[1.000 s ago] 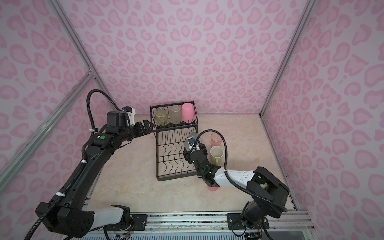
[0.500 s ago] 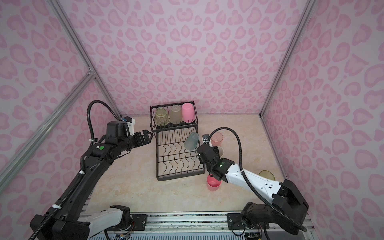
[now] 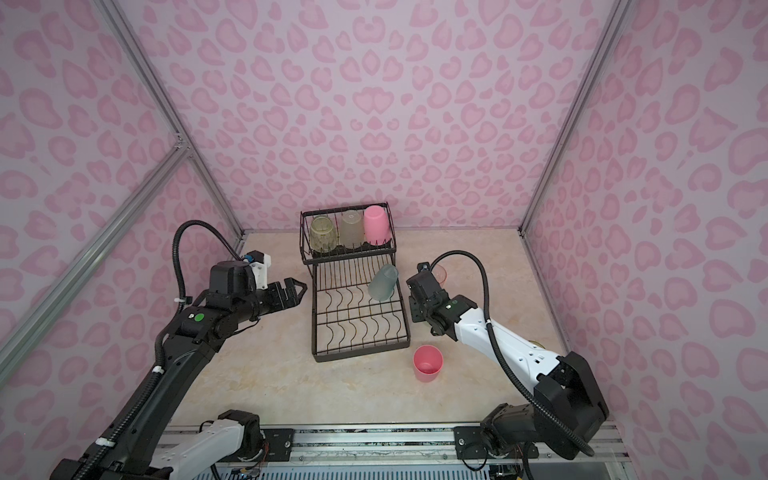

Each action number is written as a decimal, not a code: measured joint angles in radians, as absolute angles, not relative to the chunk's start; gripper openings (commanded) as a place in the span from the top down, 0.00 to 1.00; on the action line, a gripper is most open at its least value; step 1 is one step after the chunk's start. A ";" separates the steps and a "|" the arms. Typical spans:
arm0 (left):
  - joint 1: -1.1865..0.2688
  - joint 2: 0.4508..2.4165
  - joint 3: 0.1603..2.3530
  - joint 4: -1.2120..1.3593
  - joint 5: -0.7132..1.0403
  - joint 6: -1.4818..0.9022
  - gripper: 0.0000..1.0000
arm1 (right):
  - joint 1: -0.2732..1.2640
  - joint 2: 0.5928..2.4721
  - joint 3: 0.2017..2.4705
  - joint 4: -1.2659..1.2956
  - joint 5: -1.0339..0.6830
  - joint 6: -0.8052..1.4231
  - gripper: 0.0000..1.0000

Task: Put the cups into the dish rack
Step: 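Grasp the light green mug's rim with the right gripper while the left nears the rack, then lift the light green mug with the right gripper toward the rack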

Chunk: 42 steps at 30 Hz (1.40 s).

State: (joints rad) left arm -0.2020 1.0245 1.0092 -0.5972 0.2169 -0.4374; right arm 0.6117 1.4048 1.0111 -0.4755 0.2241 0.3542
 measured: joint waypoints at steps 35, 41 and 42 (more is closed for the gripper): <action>-0.359 1.049 0.823 -0.422 0.295 -0.558 0.00 | 0.510 1.655 1.166 -0.590 0.058 0.360 0.67; -0.365 1.061 0.823 -0.405 0.290 -0.567 0.00 | 0.510 1.656 1.179 -0.596 0.051 0.374 0.70; -0.366 1.065 0.821 -0.400 0.290 -0.567 0.00 | 0.511 1.656 1.180 -0.597 0.051 0.375 0.72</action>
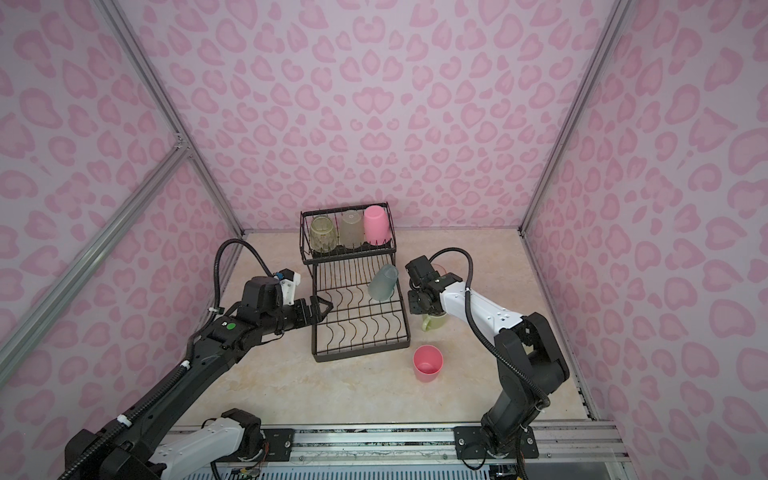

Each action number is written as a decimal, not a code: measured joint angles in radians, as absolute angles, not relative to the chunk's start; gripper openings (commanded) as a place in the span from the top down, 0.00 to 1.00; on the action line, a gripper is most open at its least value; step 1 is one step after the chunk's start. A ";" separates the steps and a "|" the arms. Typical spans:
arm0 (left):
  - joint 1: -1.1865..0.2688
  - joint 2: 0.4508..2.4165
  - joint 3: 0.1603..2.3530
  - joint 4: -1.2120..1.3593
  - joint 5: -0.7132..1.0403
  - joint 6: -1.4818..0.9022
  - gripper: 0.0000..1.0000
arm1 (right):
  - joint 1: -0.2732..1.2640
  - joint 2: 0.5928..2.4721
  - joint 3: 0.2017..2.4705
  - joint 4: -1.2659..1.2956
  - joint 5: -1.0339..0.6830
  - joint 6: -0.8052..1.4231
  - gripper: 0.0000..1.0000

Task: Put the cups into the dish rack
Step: 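Lift the light green mug with the right gripper toward the rack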

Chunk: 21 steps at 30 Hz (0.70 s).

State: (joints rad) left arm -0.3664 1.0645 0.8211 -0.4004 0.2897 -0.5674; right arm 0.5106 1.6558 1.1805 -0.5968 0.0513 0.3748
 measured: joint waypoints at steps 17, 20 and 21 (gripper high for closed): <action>-0.368 1.110 0.814 -0.388 0.294 -0.573 0.01 | 0.580 1.565 1.148 -0.695 0.116 0.266 0.72; -0.368 1.114 0.814 -0.388 0.299 -0.573 0.01 | 0.567 1.563 1.148 -0.693 0.113 0.270 0.65; -0.369 1.114 0.814 -0.388 0.299 -0.573 0.01 | 0.561 1.566 1.150 -0.692 0.111 0.271 0.64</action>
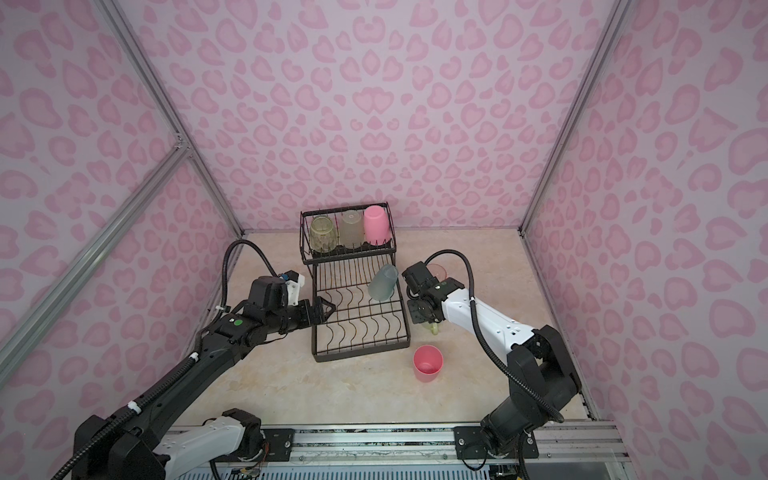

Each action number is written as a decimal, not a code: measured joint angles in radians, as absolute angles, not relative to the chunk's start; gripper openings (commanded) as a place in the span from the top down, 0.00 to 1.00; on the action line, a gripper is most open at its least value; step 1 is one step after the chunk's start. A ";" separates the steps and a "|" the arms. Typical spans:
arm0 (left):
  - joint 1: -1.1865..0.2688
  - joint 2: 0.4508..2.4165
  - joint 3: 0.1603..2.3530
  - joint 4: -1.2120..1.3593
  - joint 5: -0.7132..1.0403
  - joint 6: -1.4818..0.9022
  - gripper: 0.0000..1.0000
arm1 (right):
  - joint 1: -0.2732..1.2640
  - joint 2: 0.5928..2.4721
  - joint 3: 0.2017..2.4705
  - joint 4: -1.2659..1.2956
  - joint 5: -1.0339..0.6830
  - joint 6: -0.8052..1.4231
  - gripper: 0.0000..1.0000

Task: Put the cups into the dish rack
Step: 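Lift the light green mug with the right gripper toward the rack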

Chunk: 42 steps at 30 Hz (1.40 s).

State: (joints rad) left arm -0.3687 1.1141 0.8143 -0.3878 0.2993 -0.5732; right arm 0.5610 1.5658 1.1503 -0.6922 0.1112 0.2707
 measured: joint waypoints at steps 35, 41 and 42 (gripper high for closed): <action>-0.372 1.094 0.806 -0.366 0.308 -0.603 0.01 | 0.557 1.660 1.230 -0.686 0.121 0.410 1.00; -0.373 1.069 0.796 -0.353 0.329 -0.664 0.01 | 0.556 1.541 1.209 -0.693 0.157 0.411 1.00; -0.373 1.064 0.794 -0.347 0.333 -0.676 0.01 | 0.556 1.523 1.209 -0.695 0.161 0.411 1.00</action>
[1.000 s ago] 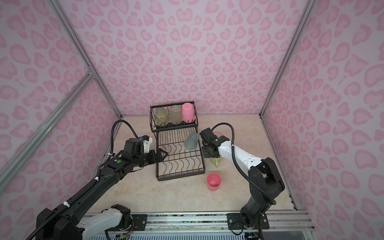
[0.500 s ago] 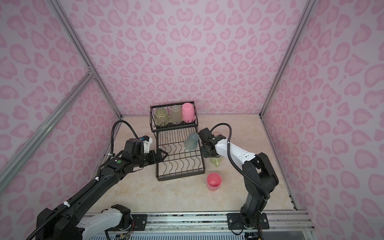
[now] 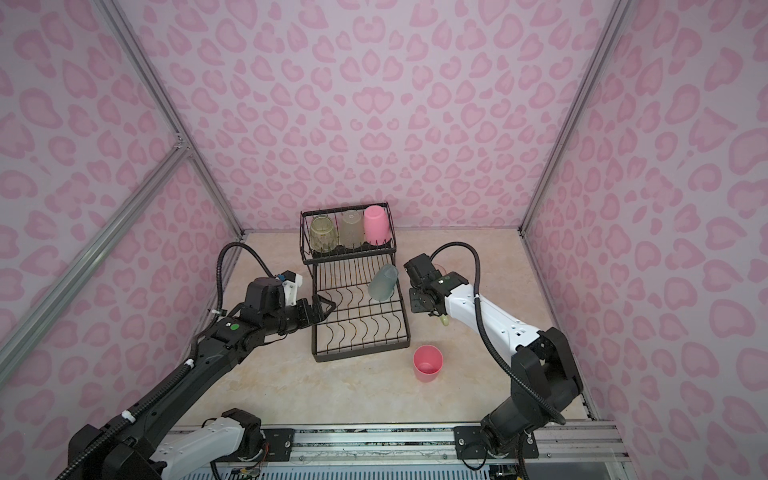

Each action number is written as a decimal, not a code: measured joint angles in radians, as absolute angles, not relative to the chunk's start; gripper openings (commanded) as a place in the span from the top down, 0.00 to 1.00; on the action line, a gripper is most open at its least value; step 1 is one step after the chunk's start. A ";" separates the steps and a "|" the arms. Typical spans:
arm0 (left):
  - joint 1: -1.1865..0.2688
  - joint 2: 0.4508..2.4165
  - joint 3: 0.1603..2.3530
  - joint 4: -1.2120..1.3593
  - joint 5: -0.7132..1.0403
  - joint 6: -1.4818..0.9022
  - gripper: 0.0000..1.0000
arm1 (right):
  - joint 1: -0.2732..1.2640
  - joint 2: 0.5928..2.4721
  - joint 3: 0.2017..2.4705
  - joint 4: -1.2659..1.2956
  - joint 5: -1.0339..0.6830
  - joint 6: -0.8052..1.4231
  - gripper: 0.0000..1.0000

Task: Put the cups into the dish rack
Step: 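Lift the light green mug with the right gripper toward the rack, then grasp the mug's handle with the left gripper while the right holds the mug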

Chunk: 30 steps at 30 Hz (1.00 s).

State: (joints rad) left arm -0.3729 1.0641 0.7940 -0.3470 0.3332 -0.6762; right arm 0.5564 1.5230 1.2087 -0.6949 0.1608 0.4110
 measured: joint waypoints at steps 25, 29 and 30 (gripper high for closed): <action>-0.373 0.801 0.575 0.049 0.473 -1.101 0.09 | 0.692 1.078 0.903 -0.067 -0.078 0.753 1.00; -0.373 0.785 0.524 0.189 0.496 -1.193 0.12 | 0.696 1.068 0.804 0.138 -0.105 0.922 1.00; -0.373 0.785 0.513 0.228 0.501 -1.216 0.13 | 0.696 1.069 0.782 0.190 -0.104 0.965 1.00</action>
